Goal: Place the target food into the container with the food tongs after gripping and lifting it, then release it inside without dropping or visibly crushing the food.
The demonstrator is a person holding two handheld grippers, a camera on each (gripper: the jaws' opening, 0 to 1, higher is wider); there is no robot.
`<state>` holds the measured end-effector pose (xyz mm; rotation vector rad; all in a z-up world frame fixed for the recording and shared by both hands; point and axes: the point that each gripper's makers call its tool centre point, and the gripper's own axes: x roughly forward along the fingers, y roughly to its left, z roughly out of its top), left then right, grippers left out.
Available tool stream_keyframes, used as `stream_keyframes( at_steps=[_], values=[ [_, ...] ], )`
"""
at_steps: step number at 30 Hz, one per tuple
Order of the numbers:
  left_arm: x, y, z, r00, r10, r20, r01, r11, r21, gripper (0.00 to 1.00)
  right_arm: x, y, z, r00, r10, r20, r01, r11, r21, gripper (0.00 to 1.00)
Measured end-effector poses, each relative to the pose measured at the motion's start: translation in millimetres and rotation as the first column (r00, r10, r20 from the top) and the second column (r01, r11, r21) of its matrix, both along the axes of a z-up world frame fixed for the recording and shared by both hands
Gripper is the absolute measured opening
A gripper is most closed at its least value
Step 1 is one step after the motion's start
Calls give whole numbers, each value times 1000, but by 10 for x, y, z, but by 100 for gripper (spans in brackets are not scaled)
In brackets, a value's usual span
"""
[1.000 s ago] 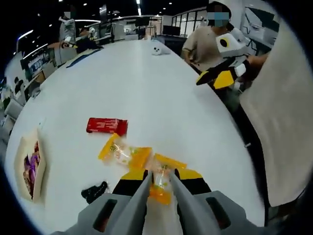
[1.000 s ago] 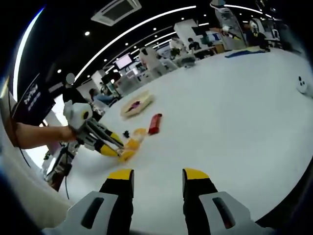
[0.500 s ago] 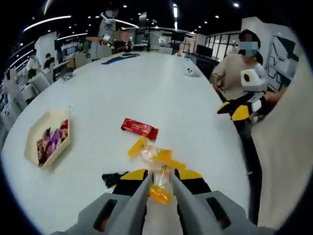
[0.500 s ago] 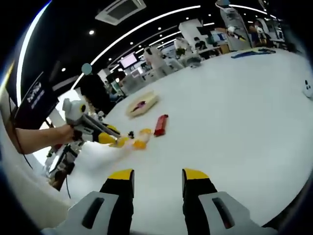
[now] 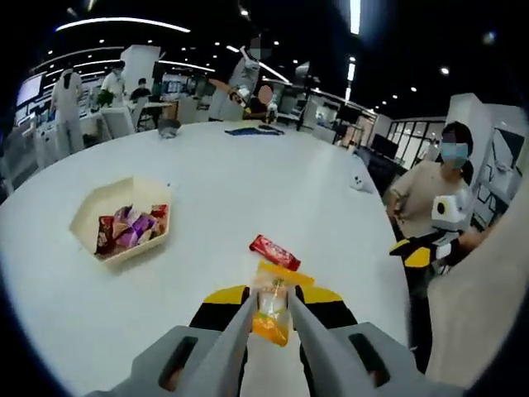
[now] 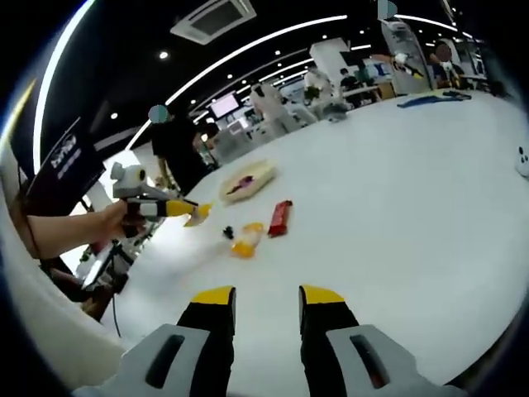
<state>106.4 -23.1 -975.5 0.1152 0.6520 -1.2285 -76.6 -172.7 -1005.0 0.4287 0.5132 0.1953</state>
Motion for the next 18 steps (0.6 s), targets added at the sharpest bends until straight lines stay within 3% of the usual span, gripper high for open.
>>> stream_keyframes(
  at_steps=[18],
  values=[
    [216,-19,103,998,62,-6,-63,997,-44,21,-48,-15,20,999,-35,11,35,999,39,36]
  ],
)
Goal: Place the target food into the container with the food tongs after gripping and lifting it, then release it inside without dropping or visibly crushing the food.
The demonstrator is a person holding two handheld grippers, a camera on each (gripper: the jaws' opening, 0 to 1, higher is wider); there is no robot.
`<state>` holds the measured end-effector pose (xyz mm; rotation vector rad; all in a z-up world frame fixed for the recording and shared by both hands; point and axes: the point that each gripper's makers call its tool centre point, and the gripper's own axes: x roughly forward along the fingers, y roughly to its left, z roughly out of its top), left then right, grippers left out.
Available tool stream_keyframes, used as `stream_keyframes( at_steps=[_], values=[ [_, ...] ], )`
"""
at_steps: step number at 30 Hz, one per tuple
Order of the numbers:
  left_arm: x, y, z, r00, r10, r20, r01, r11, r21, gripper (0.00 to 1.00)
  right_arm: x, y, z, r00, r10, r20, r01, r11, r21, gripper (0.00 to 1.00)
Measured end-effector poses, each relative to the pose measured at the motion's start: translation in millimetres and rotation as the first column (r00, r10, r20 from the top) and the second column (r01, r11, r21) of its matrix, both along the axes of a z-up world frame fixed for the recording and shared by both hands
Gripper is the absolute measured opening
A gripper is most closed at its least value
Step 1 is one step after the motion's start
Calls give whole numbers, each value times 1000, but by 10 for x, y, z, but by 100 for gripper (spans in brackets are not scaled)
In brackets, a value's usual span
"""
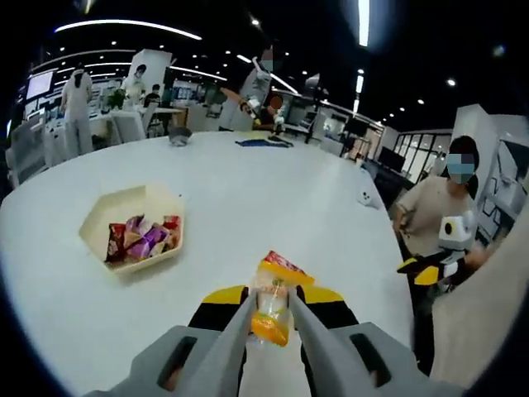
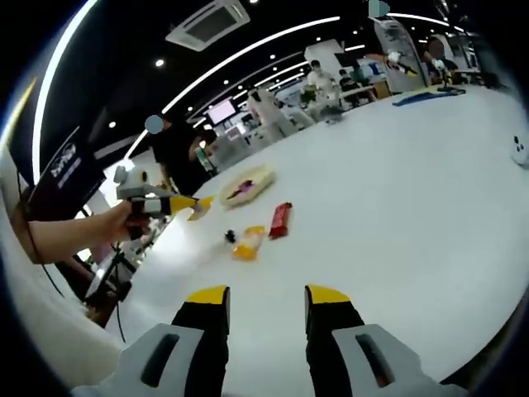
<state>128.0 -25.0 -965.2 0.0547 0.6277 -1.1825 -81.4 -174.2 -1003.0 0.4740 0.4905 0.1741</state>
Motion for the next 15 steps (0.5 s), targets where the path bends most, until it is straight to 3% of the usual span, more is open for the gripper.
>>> stream_keyframes(
  at_steps=[15],
  values=[
    [132,21,16,999,33,6,-33,999,-1,22,69,0,-45,1000,8,-13,-8,1000,1,36]
  ],
)
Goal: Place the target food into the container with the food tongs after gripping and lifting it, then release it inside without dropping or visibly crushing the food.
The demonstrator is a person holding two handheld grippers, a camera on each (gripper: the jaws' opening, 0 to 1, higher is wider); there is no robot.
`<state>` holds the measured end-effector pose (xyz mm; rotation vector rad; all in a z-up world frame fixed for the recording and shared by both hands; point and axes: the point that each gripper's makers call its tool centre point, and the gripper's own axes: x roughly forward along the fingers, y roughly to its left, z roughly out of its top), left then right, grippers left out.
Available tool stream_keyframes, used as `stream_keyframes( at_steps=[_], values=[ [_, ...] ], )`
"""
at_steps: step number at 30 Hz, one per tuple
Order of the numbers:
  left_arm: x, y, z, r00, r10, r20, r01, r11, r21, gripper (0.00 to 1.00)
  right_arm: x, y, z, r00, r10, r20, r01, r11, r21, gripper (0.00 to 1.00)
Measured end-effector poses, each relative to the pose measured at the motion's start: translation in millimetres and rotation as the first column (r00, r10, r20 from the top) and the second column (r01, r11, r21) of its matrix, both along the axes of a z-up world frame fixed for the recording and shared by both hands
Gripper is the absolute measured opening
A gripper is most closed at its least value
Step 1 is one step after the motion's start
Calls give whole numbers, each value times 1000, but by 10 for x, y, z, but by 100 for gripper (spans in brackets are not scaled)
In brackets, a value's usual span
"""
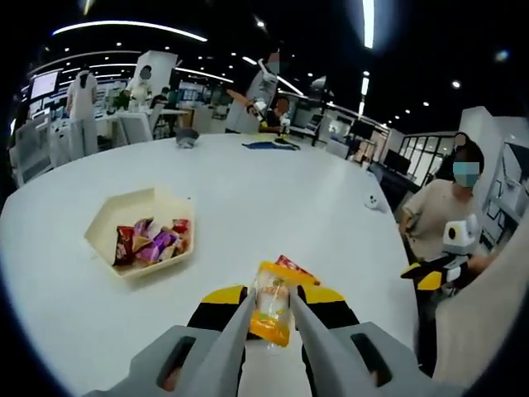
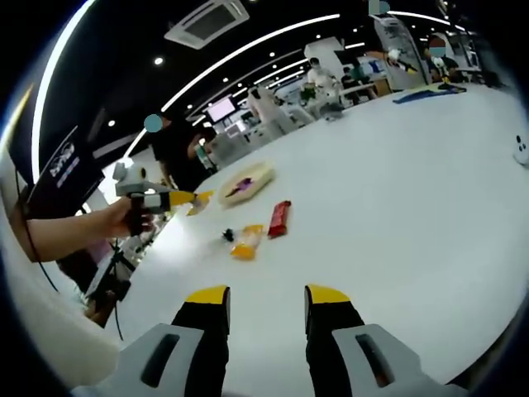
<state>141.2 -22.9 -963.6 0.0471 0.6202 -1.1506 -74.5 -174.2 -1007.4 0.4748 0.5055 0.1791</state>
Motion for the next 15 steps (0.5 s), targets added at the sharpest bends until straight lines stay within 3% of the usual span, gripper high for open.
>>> stream_keyframes(
  at_steps=[11,15],
  values=[
    [183,82,19,998,58,-6,-58,998,-2,22,57,9,-49,1000,3,-9,-3,1000,20,36],
    [263,88,100,997,72,8,-72,997,-9,22,62,60,-100,999,16,-38,-15,999,36,35]
  ],
)
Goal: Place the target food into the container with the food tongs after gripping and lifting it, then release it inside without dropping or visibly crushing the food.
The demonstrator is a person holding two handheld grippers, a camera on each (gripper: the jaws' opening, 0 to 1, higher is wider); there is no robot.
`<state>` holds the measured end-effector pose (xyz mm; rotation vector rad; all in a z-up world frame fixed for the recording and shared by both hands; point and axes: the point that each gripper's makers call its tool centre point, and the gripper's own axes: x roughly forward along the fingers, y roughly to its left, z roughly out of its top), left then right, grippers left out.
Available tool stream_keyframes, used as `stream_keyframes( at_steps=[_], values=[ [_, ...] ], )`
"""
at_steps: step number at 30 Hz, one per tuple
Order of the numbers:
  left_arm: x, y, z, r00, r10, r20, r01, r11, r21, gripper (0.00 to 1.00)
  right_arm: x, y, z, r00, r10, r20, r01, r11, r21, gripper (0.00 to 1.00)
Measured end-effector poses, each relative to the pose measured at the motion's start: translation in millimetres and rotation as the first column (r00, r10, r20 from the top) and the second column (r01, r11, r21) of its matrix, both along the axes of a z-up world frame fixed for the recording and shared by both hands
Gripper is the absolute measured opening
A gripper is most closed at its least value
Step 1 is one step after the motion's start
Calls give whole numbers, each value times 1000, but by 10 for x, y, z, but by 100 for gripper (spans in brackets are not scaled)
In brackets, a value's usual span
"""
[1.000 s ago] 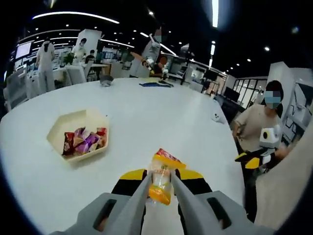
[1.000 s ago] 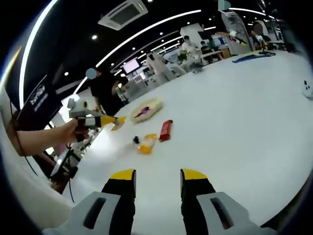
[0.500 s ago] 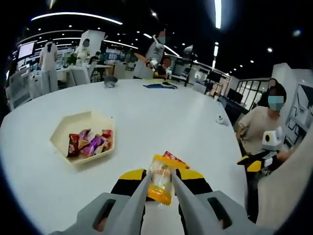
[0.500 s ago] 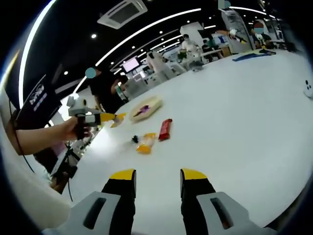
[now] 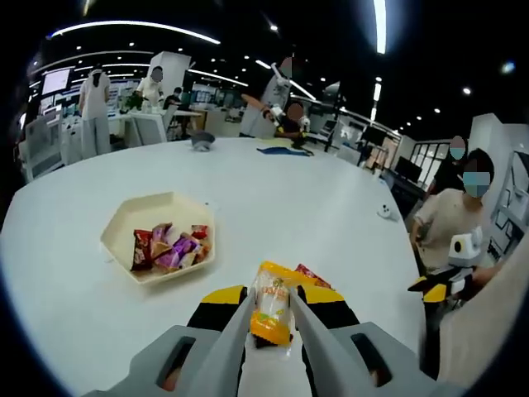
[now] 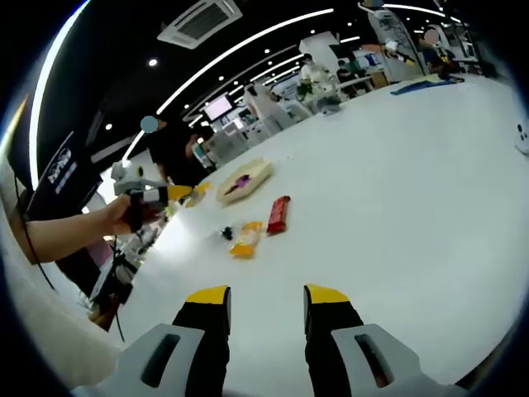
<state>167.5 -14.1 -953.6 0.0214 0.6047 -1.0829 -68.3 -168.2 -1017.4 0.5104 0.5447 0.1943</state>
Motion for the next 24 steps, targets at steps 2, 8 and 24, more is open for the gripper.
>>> stream_keyframes(
  at_steps=[2,8,24],
  values=[
    [51,7,41,1000,12,7,-12,1000,-16,22,21,89,-19,999,43,-14,-44,999,-8,35],
    [123,27,64,1000,26,13,-26,999,-36,22,146,207,35,995,101,-4,-101,994,-35,35],
    [459,9,82,997,53,48,-51,998,-41,21,200,110,-33,997,71,-30,-72,997,-38,35]
  ],
)
